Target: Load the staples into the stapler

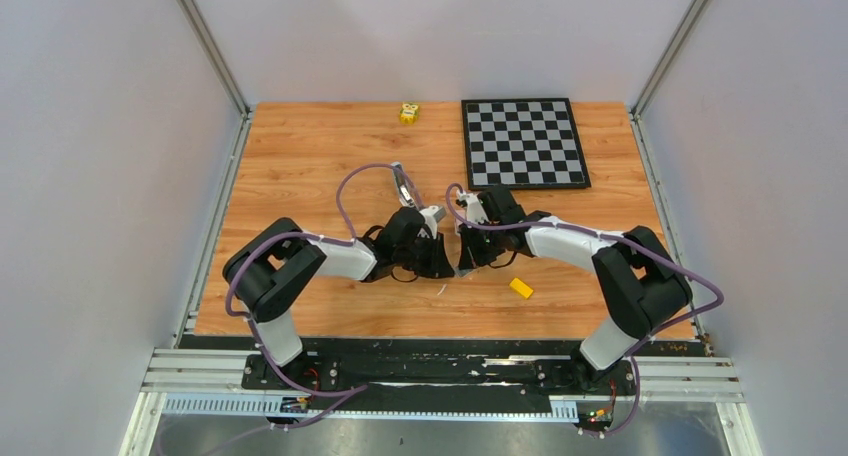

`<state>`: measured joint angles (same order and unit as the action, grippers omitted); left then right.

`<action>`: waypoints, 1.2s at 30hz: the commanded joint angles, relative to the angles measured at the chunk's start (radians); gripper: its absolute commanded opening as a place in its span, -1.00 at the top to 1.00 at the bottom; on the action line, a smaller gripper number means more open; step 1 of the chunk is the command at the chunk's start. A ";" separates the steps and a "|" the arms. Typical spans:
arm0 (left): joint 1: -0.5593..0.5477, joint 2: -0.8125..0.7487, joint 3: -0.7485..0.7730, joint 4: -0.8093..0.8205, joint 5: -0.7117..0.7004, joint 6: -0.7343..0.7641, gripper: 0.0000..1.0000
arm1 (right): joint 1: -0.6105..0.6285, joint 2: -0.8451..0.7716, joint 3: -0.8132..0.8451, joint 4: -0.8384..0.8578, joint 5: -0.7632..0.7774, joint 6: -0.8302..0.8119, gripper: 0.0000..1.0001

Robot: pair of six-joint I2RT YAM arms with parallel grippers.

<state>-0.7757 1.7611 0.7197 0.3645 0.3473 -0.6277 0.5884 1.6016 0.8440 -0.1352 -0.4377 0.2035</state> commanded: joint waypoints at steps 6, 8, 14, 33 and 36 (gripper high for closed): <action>0.099 -0.206 -0.078 -0.050 0.043 0.033 0.44 | -0.014 -0.117 0.006 -0.012 -0.075 0.029 1.00; 0.116 -0.274 -0.083 -0.063 0.072 0.041 0.28 | -0.017 -0.149 0.009 -0.002 -0.092 0.053 1.00; 0.176 -0.449 -0.128 0.027 0.179 -0.030 -0.19 | -0.024 -0.266 -0.006 0.122 -0.148 0.214 1.00; 0.260 -0.444 -0.250 0.701 0.410 -0.477 -0.53 | -0.044 -0.409 -0.159 0.737 -0.222 0.754 1.00; 0.260 -0.389 -0.267 0.846 0.408 -0.568 -0.43 | -0.043 -0.408 -0.179 0.794 -0.228 0.801 1.00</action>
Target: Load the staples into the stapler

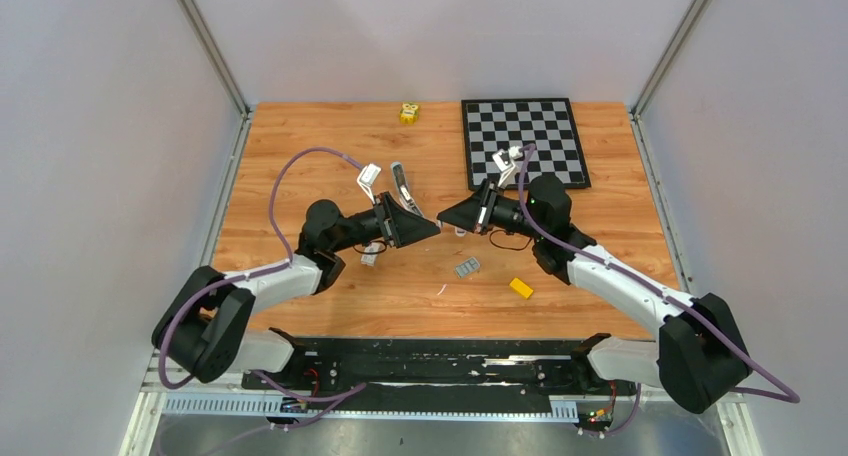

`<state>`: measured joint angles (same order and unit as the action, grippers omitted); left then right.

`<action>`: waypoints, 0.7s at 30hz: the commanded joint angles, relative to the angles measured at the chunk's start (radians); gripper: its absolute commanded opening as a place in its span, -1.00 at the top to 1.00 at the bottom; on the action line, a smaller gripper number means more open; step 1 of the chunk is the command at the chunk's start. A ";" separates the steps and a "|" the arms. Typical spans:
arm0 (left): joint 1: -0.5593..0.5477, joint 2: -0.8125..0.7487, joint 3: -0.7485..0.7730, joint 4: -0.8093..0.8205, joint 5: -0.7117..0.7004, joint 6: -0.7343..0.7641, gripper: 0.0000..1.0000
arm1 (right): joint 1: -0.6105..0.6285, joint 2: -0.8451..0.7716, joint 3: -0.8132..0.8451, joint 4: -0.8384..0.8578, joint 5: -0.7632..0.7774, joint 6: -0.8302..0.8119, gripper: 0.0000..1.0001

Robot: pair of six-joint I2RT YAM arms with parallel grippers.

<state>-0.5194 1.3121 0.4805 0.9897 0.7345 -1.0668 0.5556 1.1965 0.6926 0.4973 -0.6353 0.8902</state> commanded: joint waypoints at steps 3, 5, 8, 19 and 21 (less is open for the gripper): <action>0.004 0.120 -0.034 0.353 0.025 -0.213 -0.34 | -0.010 -0.014 -0.036 0.191 -0.029 0.136 1.00; 0.004 0.159 -0.037 0.438 0.023 -0.273 -0.28 | -0.010 -0.021 -0.035 0.185 -0.028 0.136 1.00; 0.004 0.212 -0.039 0.562 0.011 -0.344 -0.21 | -0.008 -0.030 -0.039 0.185 -0.025 0.140 1.00; 0.004 0.246 -0.043 0.617 -0.017 -0.355 -0.07 | -0.007 -0.040 -0.059 0.209 -0.015 0.161 1.00; 0.004 0.248 -0.042 0.618 -0.021 -0.355 -0.02 | -0.007 -0.038 -0.059 0.210 -0.016 0.162 1.00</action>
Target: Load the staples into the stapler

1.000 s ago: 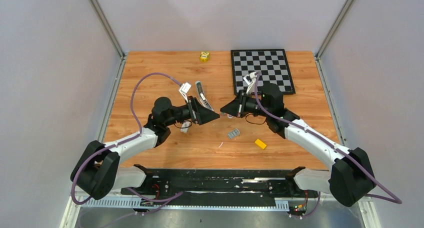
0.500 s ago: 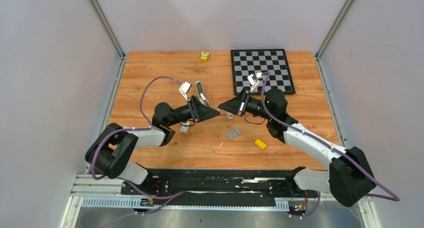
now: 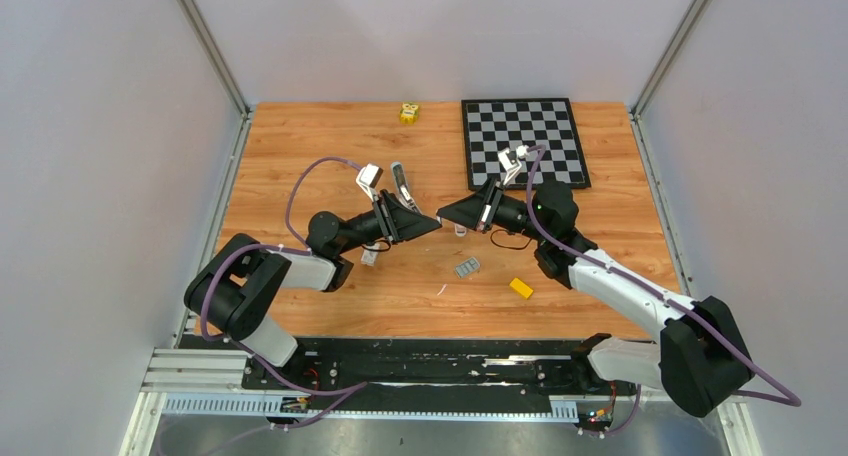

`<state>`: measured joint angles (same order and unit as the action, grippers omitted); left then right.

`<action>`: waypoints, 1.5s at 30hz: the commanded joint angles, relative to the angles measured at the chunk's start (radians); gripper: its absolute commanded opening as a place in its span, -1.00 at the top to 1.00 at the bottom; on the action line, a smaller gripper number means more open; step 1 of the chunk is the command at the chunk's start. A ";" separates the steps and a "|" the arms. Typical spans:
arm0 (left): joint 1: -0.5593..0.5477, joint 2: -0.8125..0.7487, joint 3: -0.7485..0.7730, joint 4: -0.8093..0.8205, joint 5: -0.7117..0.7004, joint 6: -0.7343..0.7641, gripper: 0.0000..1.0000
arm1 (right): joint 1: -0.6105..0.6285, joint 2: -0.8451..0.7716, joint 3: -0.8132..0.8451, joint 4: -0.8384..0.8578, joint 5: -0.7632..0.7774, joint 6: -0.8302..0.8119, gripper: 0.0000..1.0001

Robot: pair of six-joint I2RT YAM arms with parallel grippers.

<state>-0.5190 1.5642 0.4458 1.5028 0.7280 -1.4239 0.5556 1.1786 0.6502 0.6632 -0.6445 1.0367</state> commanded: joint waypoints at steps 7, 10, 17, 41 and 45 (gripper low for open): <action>0.002 0.006 0.005 0.103 -0.011 -0.005 0.10 | -0.004 -0.018 -0.022 0.056 -0.009 0.023 1.00; 0.001 0.003 0.005 0.104 -0.013 -0.007 0.16 | -0.002 -0.018 -0.024 0.056 -0.004 0.024 1.00; -0.001 0.005 0.010 0.103 -0.017 -0.006 0.23 | 0.001 -0.012 -0.029 0.061 -0.002 0.028 1.00; -0.018 0.010 0.035 0.103 -0.021 -0.007 0.49 | 0.004 -0.013 -0.039 0.064 0.002 0.031 1.00; -0.018 0.011 0.032 0.103 -0.022 -0.004 0.55 | 0.004 -0.013 -0.040 0.062 -0.002 0.029 0.99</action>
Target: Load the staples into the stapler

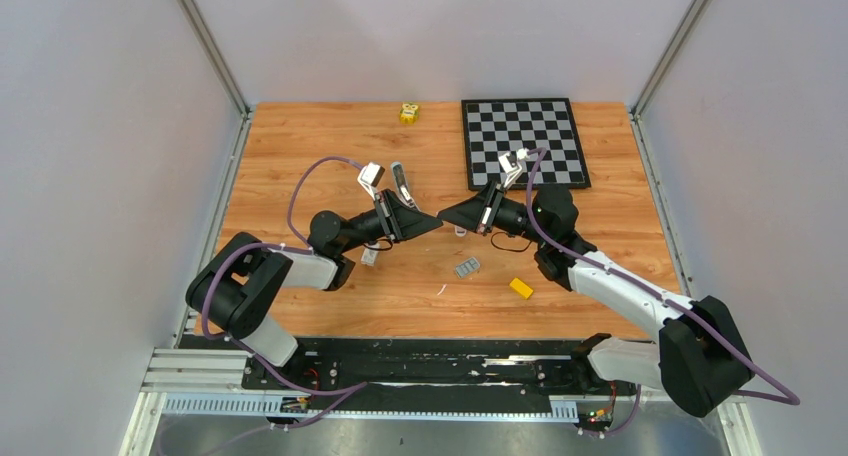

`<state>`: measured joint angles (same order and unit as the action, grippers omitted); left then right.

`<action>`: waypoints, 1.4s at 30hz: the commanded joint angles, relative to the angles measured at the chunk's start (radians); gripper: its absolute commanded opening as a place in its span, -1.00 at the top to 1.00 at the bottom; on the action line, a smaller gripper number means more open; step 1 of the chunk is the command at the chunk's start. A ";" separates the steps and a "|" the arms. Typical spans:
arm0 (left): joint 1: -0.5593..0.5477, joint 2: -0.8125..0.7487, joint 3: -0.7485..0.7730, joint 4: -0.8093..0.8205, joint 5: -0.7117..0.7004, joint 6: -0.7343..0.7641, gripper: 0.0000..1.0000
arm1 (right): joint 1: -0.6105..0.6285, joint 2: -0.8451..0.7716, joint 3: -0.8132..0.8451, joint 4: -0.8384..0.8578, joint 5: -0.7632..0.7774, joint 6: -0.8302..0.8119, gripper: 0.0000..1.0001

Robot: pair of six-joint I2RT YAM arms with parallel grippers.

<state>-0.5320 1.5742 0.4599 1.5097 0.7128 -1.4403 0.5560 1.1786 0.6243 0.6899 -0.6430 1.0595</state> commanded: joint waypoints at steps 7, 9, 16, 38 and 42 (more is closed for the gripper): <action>-0.004 0.003 0.005 0.094 -0.013 0.027 0.65 | 0.004 -0.020 -0.023 0.014 0.006 -0.006 0.93; -0.005 0.007 0.001 0.095 -0.013 0.031 0.66 | 0.003 -0.026 -0.025 0.005 0.014 -0.009 0.87; 0.000 -0.007 -0.018 0.002 -0.013 0.122 0.67 | 0.001 -0.092 -0.024 -0.107 0.070 -0.069 0.65; 0.003 -0.269 0.285 -1.683 -0.591 1.096 0.64 | -0.014 -0.285 0.040 -0.565 0.314 -0.362 0.54; 0.001 -0.169 0.334 -1.722 -0.665 1.106 0.63 | -0.014 -0.276 0.028 -0.580 0.327 -0.379 0.53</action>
<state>-0.5316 1.3254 0.7448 -0.0525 0.1867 -0.4168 0.5537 0.9005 0.6308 0.1574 -0.3511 0.7303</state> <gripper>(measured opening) 0.186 0.229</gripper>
